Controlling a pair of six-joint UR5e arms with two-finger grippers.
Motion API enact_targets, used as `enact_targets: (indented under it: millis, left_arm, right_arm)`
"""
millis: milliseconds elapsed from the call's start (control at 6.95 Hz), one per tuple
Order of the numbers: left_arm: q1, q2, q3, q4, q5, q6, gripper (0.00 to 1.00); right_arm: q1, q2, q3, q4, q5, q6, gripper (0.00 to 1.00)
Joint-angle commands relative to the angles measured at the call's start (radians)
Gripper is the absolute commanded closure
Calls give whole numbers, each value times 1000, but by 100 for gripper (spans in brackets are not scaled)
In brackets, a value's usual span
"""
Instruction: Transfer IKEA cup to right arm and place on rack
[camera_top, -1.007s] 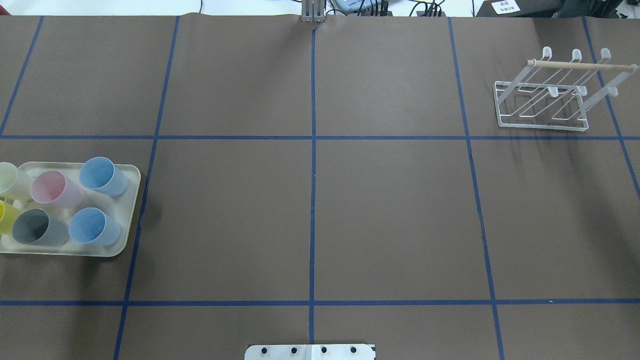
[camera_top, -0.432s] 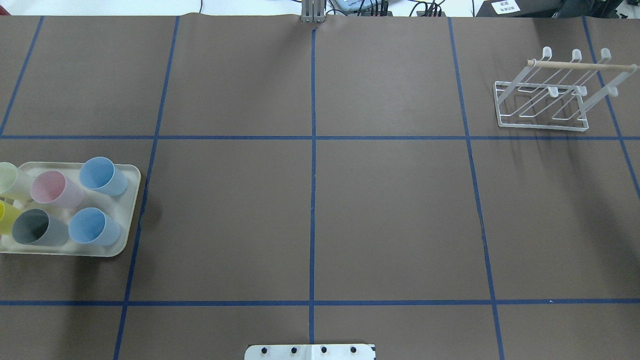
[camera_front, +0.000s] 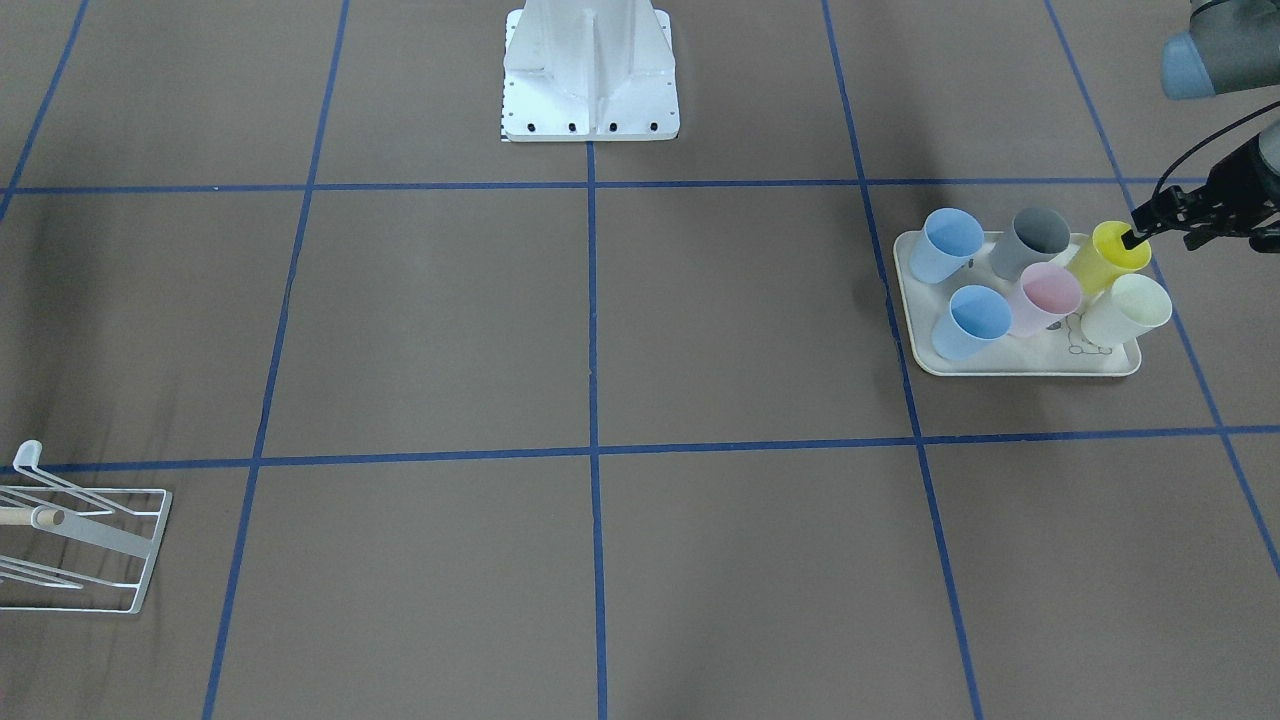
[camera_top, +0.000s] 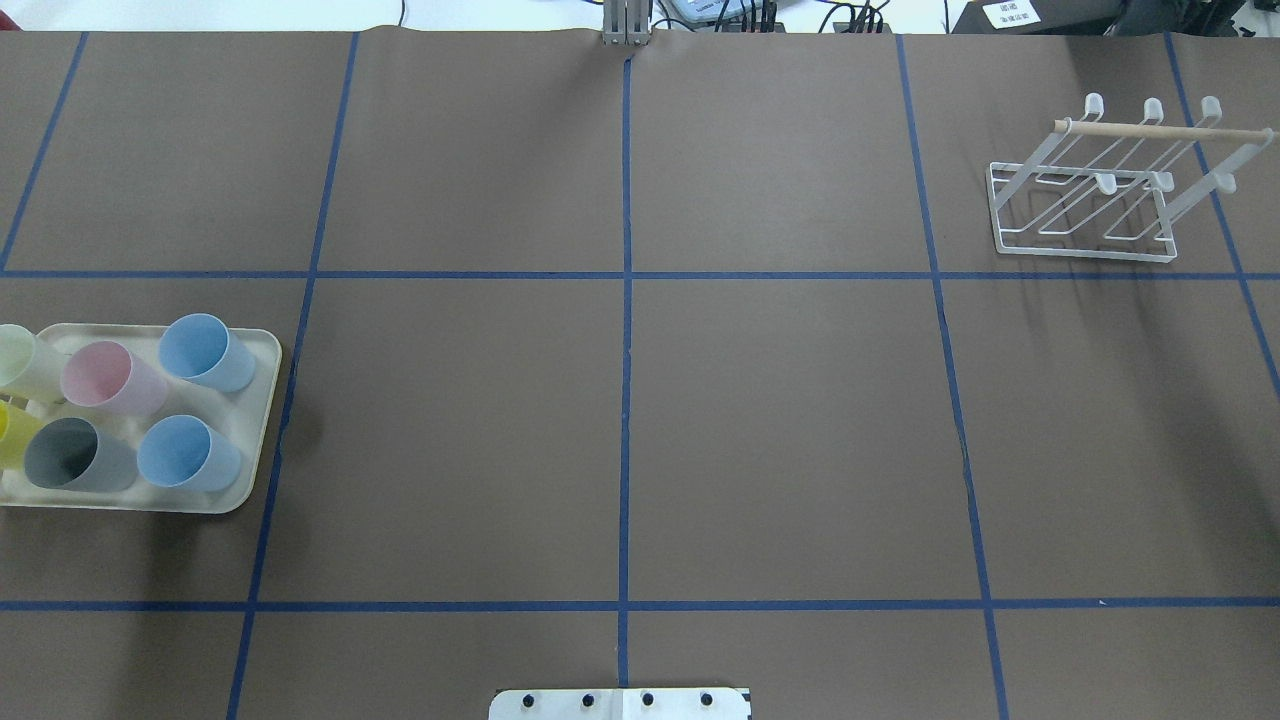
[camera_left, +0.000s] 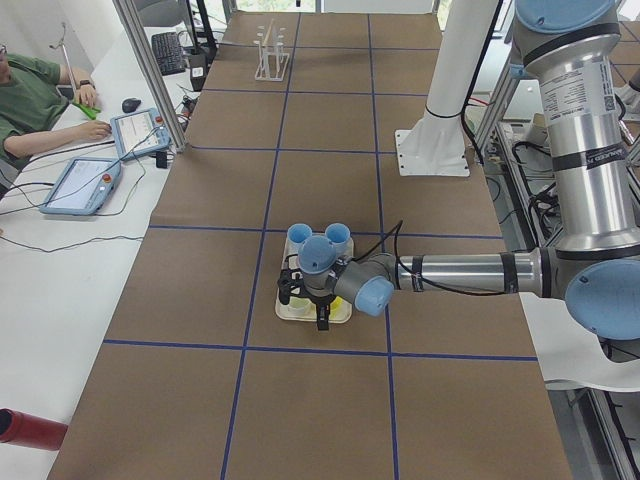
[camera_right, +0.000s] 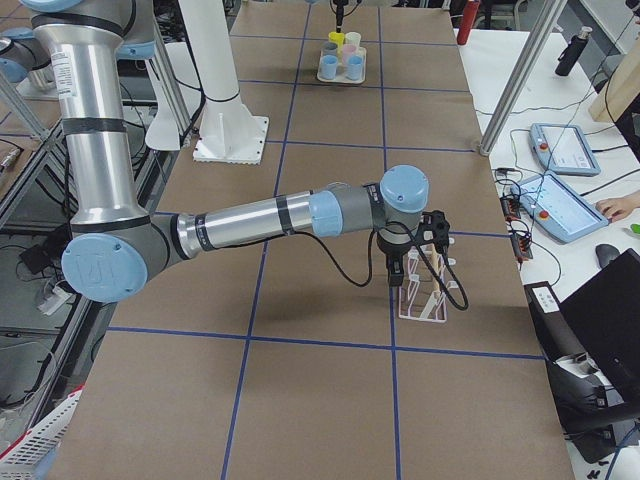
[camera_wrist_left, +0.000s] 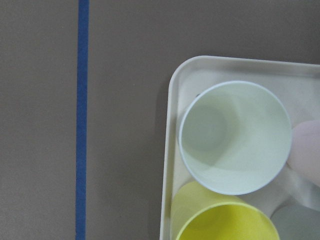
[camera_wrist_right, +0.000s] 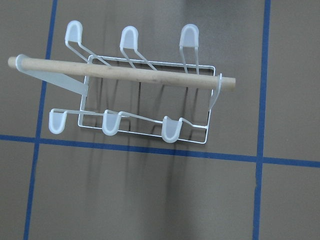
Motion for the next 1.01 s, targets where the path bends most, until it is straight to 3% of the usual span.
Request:
enact_targets:
  millis: [0, 575, 863]
  left_arm:
    - [17, -1, 22, -1, -1, 2, 10]
    - [34, -1, 22, -3, -1, 4, 31]
    - [59, -1, 24, -7, -1, 4, 33]
  right_arm:
    - [-1, 1, 3, 2, 1, 2, 0]
    - [-62, 102, 84, 0, 7, 172, 0]
    - [-110, 176, 86, 2, 7, 232, 0]
